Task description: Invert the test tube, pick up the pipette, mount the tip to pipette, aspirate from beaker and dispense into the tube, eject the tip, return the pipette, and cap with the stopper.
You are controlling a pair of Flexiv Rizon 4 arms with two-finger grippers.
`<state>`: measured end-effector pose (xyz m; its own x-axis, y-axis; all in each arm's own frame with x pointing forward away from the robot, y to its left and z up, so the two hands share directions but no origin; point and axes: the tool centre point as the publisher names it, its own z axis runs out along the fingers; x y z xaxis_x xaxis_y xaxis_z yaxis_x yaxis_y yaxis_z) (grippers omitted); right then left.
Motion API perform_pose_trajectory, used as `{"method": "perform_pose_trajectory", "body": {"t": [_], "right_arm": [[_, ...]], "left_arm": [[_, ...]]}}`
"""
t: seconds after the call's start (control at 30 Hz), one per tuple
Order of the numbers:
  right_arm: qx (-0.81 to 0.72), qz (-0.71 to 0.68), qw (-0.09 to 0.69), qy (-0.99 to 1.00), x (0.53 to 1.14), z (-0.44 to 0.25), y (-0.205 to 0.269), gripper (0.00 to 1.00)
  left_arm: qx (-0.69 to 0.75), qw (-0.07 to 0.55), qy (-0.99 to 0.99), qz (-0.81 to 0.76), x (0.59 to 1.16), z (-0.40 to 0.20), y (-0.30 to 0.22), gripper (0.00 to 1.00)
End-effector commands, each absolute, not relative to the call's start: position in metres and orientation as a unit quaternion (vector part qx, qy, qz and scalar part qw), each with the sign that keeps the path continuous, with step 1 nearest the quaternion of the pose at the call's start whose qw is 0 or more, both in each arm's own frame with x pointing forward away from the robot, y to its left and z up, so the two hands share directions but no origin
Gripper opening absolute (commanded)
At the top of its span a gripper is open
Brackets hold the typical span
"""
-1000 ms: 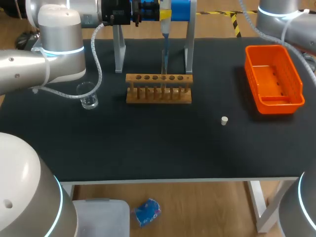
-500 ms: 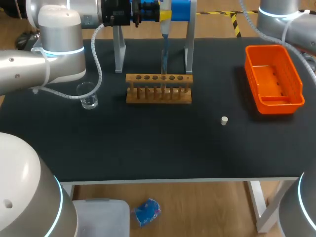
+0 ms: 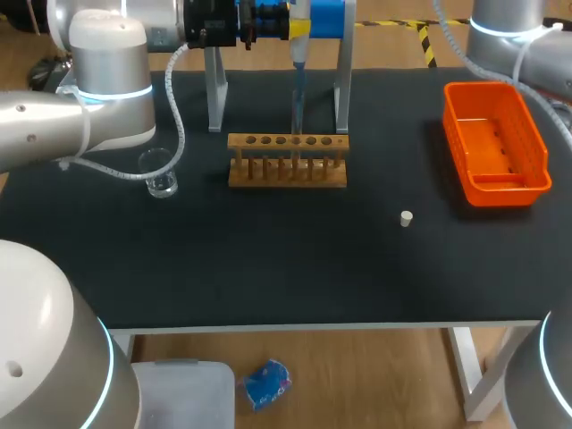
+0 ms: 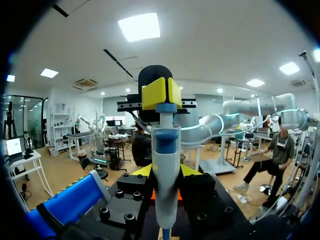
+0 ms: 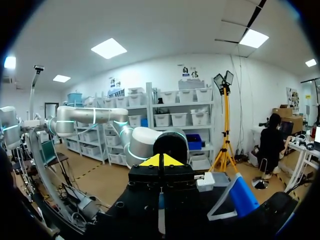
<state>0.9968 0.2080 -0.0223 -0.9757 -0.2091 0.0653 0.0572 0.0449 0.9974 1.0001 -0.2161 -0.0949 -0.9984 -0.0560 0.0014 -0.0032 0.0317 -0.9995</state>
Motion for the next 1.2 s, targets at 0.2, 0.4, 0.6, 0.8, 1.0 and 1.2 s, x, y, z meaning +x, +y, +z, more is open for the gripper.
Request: {"method": "perform_pose_trajectory", "body": {"t": [0.2,0.4,0.6,0.8,1.0,1.2], "right_arm": [[0.049,-0.689,0.098,-0.716,0.994,-0.030,0.206,0.00],[0.045,-0.689,0.101,-0.716,0.993,-0.033,0.206,0.00],[0.041,-0.690,0.104,-0.716,0.992,-0.038,0.205,0.00],[0.038,-0.689,0.106,-0.716,0.991,-0.040,0.205,0.00],[0.039,-0.690,0.103,-0.715,0.992,-0.036,0.204,0.00],[0.049,-0.689,0.094,-0.717,0.997,-0.024,0.204,0.00]], "left_arm": [[-0.022,0.021,0.717,-0.696,1.000,-0.092,-0.217,0.00],[-0.022,0.021,0.717,-0.696,1.000,-0.092,-0.217,0.00],[-0.022,0.021,0.717,-0.696,1.000,-0.092,-0.217,0.00],[-0.022,0.021,0.717,-0.696,1.000,-0.092,-0.217,0.00],[-0.022,0.021,0.717,-0.696,1.000,-0.092,-0.217,0.00],[-0.022,0.021,0.717,-0.696,1.000,-0.092,-0.217,0.00]]}}
